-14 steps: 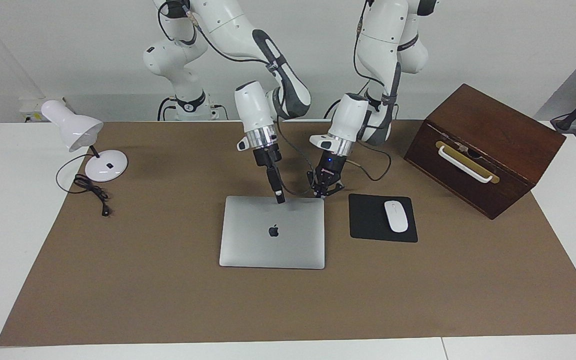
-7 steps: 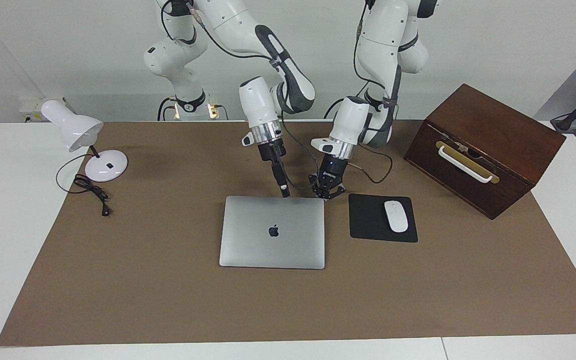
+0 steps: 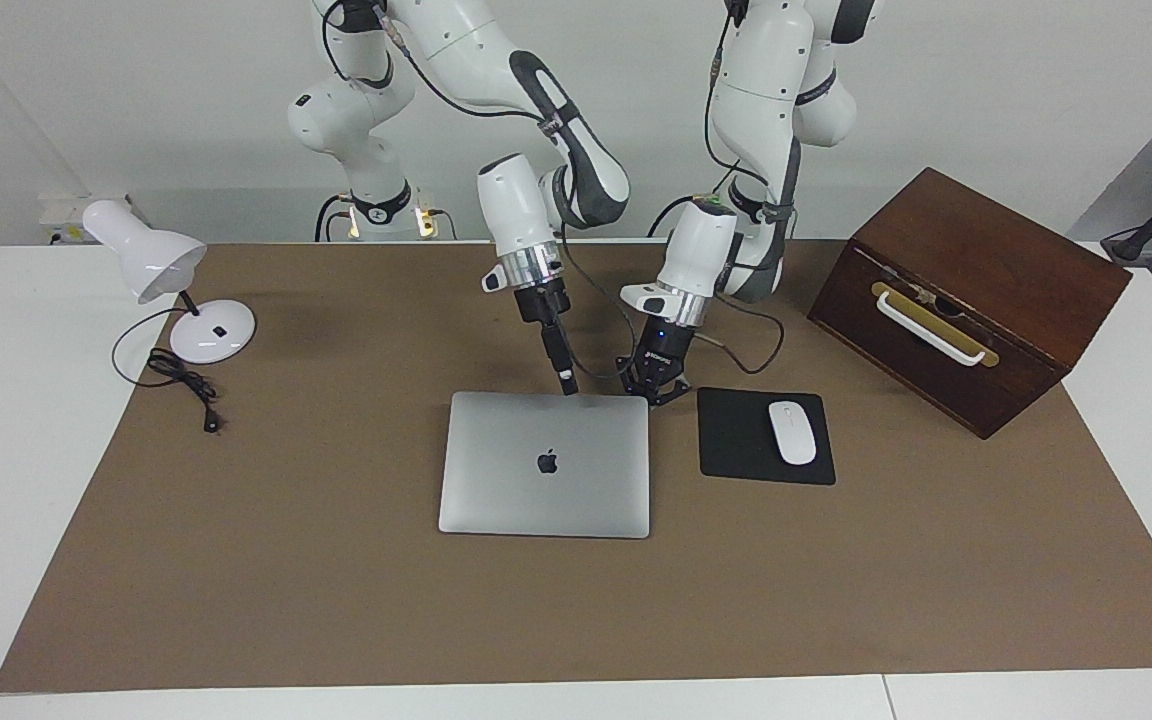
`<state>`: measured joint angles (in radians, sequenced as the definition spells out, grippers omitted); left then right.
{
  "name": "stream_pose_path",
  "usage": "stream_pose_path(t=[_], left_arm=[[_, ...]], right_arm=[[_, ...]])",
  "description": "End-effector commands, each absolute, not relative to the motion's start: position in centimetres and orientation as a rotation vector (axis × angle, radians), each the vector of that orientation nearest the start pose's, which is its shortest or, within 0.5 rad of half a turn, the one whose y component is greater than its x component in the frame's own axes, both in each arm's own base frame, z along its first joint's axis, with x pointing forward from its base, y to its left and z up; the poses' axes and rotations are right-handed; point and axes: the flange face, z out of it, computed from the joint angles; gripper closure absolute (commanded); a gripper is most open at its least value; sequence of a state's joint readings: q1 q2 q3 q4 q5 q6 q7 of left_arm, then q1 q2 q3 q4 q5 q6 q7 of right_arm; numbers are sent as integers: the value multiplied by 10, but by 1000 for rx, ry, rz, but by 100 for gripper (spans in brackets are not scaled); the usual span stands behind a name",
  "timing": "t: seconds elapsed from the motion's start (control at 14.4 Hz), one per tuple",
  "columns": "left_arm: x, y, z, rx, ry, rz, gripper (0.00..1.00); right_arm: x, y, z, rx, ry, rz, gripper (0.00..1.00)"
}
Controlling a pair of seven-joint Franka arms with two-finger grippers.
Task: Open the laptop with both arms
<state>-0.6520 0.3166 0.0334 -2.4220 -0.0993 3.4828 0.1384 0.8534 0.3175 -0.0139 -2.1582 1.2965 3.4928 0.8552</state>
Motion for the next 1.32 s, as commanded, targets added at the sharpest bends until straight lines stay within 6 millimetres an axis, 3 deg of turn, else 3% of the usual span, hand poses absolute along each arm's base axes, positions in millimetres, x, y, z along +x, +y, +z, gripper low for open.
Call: stream_pose_path(t=[0.0,0.83,1.25], left_arm=[[453,-305,265,-2923,987,-1198,100],[453,-305,254,-2923,997,-1169,100],[451,-309,253,-2921,1009,-1169,100]], right_arm=[[452,324,316,-1812,1554,-517,0],[486,311,322,-1805,1535,-561,0],[470,328,325,-1794,1534,-537,0]])
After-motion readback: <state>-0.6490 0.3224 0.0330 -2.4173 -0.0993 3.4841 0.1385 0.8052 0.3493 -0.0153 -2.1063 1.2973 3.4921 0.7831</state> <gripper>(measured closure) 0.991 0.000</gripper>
